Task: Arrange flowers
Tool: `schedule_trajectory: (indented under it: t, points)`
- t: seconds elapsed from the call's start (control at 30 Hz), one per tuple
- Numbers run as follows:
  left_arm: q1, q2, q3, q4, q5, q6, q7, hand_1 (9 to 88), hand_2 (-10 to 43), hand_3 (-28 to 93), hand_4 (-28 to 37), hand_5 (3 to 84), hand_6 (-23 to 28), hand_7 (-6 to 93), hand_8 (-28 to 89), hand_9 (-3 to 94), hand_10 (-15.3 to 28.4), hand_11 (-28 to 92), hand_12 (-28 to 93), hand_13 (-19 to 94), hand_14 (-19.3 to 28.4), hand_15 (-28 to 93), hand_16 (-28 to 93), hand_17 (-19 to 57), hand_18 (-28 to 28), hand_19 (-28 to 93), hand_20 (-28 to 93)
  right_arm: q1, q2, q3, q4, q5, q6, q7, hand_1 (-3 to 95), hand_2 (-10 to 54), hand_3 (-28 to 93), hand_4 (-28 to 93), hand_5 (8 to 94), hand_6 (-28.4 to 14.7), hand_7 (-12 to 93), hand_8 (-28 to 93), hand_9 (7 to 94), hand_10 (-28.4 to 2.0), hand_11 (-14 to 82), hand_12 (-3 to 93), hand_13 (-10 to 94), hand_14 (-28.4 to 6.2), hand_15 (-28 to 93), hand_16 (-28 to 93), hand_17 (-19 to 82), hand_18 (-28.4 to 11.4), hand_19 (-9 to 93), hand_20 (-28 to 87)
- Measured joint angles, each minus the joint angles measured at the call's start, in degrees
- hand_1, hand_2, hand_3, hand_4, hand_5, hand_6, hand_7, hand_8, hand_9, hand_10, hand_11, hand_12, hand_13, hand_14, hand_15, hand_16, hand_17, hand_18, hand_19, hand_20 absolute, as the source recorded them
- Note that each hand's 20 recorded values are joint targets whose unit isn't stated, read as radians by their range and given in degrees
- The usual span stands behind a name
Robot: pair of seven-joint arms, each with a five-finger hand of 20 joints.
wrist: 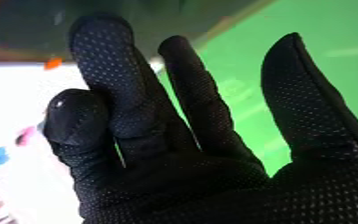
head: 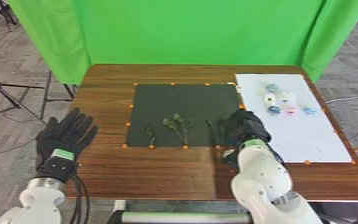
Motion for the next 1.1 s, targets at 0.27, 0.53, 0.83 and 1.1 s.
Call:
schedule_trajectory:
  t: [0.27, 0.53, 0.83, 1.1]
  points:
    - [0.8, 0.06, -0.34, -1.00, -0.05, -0.12, 0.04, 26.7, 18.4, 72, -28.3, 42.3, 7.2, 24.4, -12, 39.9, 14.1, 28, 13, 30, 15.8, 50, -8, -4.0, 15.1, 43, 11, 0.3, 3.1, 7.2, 4.3, 0.0, 6.6, -6.0, 35.2, -3.9, 80, -22, 43.8, -8.8, 14, -11, 40.6, -18.5, 11.7, 14.0, 57, -15.2, 64, 21, 37, -22.7, 92, 29]
    - [1.0, -0.05, -0.82, -1.34, 0.45, -0.77, -1.04, 26.6, 18.2, 72, -28.3, 42.0, 7.1, 24.3, -12, 39.5, 14.1, 28, 13, 29, 15.8, 49, -8, -4.1, 15.3, 43, 11, 5.6, 7.7, 7.7, 13.2, -2.4, 3.2, -6.0, 41.6, -8.7, 83, -25, 40.9, -9.4, 15, -11, 37.9, -16.9, 12.5, 12.4, 56, -13.6, 63, 20, 37, -22.2, 91, 29]
    - [1.1, -0.56, -0.82, -1.31, 0.42, -0.74, -1.26, 26.6, 18.2, 72, -28.3, 41.9, 7.1, 24.3, -12, 39.4, 14.1, 29, 13, 29, 15.8, 49, -8, -4.2, 15.3, 43, 11, 11.6, 8.6, 5.4, 17.3, -1.9, -0.5, -4.1, 49.1, -5.3, 79, -28, 51.0, -12.0, 12, -11, 51.9, -19.3, 13.2, 11.0, 65, -10.2, 49, 28, 42, -20.9, 93, 28]
    - [1.1, -0.69, -0.70, -1.32, 0.32, -0.60, -1.25, 26.6, 18.2, 72, -28.3, 42.1, 7.1, 24.4, -12, 39.7, 14.2, 29, 13, 29, 15.8, 50, -8, -4.2, 15.4, 44, 11, 12.2, 7.4, 5.8, 17.2, 1.2, -6.6, 0.6, 57.0, -9.4, 75, -28, 61.3, -6.3, 18, -10, 65.9, -16.2, 15.9, 16.6, 71, -6.1, 43, 37, 44, -20.2, 93, 30]
